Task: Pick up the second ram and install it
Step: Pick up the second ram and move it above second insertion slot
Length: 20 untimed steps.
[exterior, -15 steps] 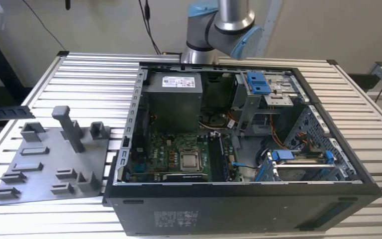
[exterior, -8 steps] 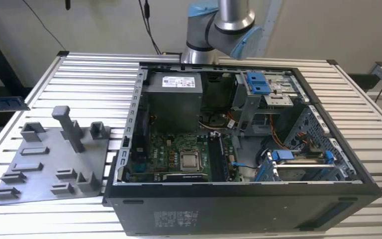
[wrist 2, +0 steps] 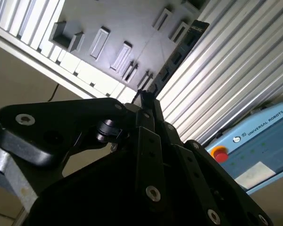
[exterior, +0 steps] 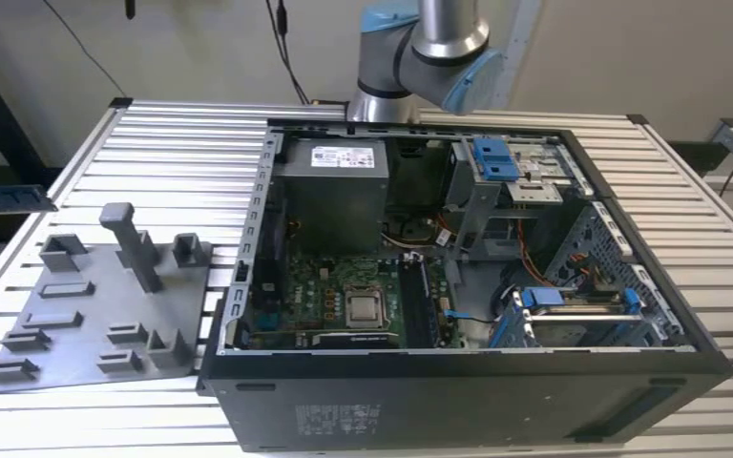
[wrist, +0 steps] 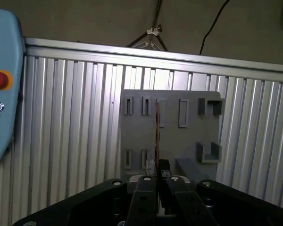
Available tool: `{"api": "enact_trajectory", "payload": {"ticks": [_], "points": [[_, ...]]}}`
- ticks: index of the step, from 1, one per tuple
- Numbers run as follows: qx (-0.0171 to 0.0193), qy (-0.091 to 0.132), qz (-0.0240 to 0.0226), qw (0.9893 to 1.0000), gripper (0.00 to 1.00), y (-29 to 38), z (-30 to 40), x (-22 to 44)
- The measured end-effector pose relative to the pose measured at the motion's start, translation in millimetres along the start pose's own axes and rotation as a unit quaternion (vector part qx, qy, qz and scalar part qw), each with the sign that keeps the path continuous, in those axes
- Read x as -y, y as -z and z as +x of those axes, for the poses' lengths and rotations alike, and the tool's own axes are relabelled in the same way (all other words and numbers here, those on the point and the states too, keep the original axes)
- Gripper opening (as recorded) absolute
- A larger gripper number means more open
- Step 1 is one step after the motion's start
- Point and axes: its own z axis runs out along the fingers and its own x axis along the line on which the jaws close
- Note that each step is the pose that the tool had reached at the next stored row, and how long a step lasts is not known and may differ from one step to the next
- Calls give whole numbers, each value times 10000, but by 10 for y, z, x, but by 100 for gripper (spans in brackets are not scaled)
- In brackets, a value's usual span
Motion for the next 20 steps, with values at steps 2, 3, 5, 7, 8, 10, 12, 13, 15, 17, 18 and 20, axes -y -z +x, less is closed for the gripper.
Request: {"api": "enact_trajectory", "payload": {"ticks": [2, 3, 5, 7, 8, 10, 12, 13, 15, 17, 18, 20], "points": [[-1, 0, -1, 10000, 14, 2, 0, 12], [-1, 0, -1, 10000, 14, 1, 1, 21], [0, -1, -6, 10000, 14, 2, 3, 43], [0, -16, -7, 10000, 14, 10, 3, 51], [1, -33, -6, 10000, 14, 13, 3, 51], [3, -109, -2, 9999, 14, 16, 4, 52], [4, -218, 1, 9998, 14, 24, 3, 53], [4, -265, 3, 9996, 14, 33, 3, 53], [6, -339, 6, 9994, 14, 59, 2, 53], [7, -382, 8, 9993, 14, 97, 1, 52], [7, -390, 9, 9992, 14, 102, 0, 52], [7, -390, 9, 9992, 14, 103, 0, 52]]}}
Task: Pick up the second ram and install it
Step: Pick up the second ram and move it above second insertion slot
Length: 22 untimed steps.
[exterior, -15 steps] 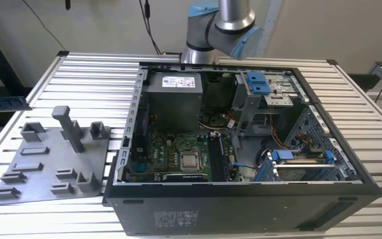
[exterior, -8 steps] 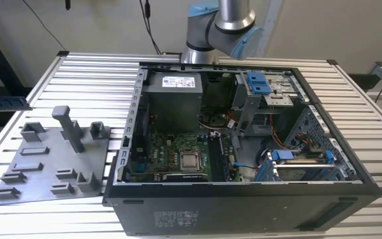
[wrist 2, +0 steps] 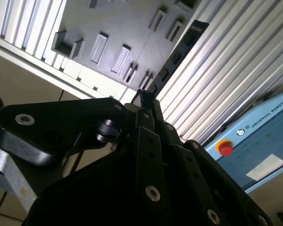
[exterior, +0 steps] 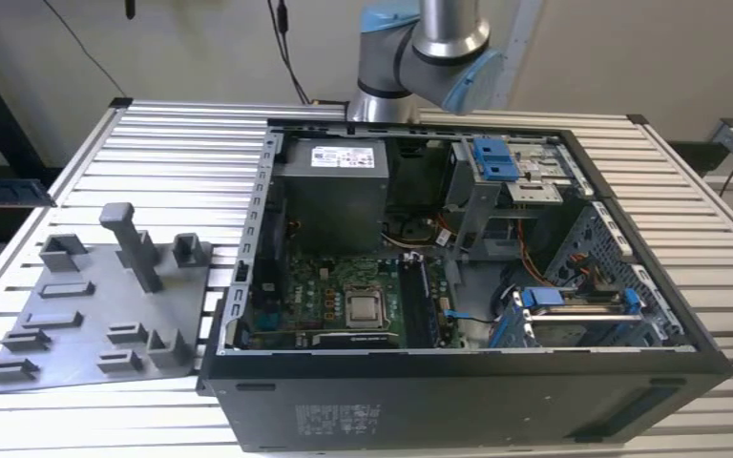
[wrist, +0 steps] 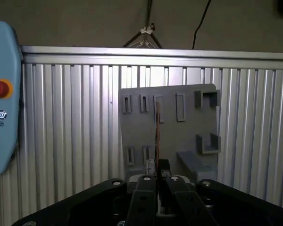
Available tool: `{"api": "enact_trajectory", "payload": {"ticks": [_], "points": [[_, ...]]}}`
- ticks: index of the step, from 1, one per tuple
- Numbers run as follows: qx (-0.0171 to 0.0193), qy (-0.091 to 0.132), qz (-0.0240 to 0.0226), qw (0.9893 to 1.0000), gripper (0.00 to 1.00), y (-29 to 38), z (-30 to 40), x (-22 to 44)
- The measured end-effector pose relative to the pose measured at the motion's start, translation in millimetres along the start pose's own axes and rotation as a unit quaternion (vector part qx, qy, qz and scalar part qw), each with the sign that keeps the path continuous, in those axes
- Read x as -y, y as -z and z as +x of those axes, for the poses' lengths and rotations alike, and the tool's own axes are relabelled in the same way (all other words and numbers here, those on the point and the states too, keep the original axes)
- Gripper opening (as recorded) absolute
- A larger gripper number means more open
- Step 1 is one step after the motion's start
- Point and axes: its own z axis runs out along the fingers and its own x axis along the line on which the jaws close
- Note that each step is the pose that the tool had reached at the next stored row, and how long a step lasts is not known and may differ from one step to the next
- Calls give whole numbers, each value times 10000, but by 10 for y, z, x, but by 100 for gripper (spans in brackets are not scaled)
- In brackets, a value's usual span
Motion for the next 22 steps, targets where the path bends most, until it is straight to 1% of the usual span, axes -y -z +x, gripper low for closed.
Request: {"api": "enact_trajectory", "payload": {"ticks": [2, 4, 10, 22], "points": [[0, 0, -1, 10000, 14, 1, 0, 0], [-2, 0, -2, 10000, 14, 4, 0, 23], [-1, 0, -8, 10000, 14, 4, 0, 180], [-1, -1, -10, 10000, 14, 8, 0, 415]]}}
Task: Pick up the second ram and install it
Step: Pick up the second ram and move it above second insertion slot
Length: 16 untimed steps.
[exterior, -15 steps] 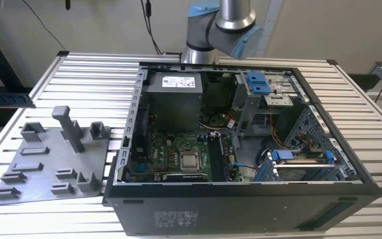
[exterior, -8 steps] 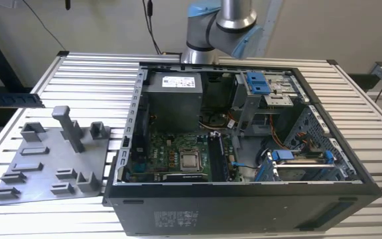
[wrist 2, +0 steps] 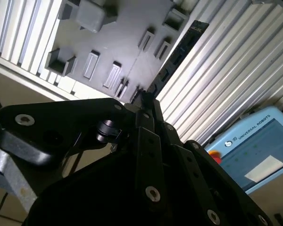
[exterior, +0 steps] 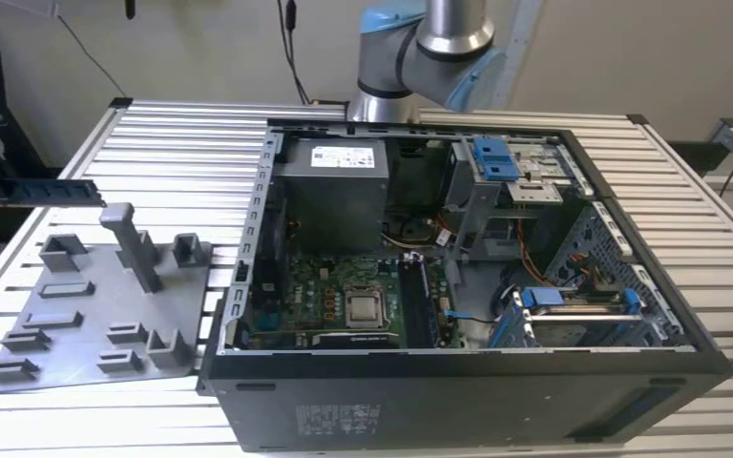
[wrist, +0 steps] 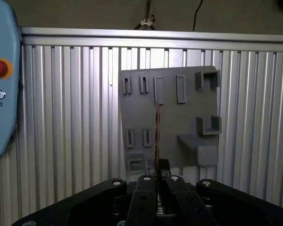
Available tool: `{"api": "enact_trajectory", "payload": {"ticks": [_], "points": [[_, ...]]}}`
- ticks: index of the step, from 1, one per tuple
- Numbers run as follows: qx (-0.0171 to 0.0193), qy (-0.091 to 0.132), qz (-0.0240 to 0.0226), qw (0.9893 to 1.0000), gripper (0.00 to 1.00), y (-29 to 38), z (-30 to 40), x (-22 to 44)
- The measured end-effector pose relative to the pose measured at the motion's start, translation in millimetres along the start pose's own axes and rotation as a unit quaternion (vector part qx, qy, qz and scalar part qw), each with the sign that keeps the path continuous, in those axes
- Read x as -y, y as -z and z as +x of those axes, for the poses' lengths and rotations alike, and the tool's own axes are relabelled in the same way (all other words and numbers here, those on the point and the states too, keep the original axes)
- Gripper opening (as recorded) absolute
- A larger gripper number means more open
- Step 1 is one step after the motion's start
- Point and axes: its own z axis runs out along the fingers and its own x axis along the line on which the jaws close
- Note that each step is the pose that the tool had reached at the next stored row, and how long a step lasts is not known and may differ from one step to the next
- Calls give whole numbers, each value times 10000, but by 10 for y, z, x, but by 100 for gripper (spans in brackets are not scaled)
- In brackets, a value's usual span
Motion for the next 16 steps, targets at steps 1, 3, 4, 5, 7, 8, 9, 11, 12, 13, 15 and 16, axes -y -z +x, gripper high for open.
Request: {"api": "enact_trajectory", "payload": {"ticks": [1, 3, 4, 5, 7, 8, 9, 11, 12, 13, 15, 16], "points": [[0, 0, 0, 10000, 14, 0, 0, 16], [0, 0, 0, 10000, 14, 1, 0, 54], [0, 0, 0, 10000, 14, 1, 0, 74], [0, 0, 0, 10000, 14, 2, 0, 96], [0, 0, 0, 10000, 14, 2, 0, 141], [0, 0, 0, 10000, 14, 3, 0, 162], [0, 0, 0, 10000, 14, 3, 0, 182], [0, 0, 0, 10000, 14, 4, 0, 226], [0, 0, 0, 10000, 14, 4, 0, 252], [-1, 0, -1, 10000, 14, 6, 0, 281], [0, 0, -4, 10000, 14, 6, 0, 351], [0, 0, -6, 10000, 14, 7, 0, 389]]}}
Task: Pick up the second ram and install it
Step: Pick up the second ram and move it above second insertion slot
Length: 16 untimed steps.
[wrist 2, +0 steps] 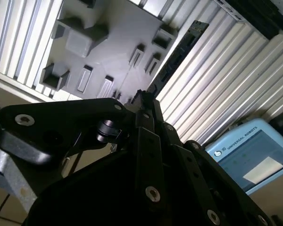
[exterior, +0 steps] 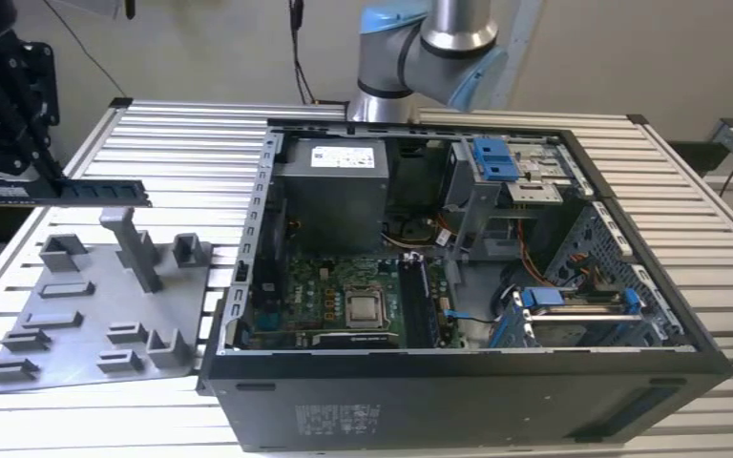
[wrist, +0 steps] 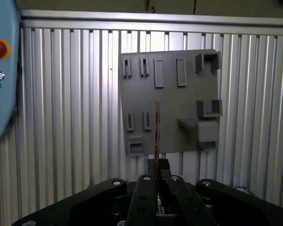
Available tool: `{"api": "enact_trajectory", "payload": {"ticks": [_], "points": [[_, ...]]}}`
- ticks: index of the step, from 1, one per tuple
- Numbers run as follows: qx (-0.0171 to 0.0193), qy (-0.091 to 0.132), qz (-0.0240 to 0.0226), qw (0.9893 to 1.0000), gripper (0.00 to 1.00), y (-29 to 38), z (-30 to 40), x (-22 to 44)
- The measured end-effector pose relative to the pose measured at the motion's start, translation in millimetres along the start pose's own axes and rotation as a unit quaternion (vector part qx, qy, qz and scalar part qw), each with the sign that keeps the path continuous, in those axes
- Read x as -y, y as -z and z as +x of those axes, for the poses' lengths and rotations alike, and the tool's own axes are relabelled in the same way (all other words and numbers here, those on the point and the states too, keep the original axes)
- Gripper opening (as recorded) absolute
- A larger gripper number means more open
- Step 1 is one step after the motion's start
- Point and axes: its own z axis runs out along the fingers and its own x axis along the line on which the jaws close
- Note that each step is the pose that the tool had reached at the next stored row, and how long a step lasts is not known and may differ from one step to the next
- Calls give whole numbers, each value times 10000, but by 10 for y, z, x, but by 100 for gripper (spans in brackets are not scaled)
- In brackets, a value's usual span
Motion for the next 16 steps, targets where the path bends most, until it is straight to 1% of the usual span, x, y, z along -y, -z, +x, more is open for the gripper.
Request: {"api": "enact_trajectory", "payload": {"ticks": [6, 10, 16], "points": [[0, 0, -19, 10000, 14, 4, 0, 246], [0, -1, -24, 10000, 14, 7, 0, 372], [0, -2, -60, 10000, 14, 12, 0, 645]]}}
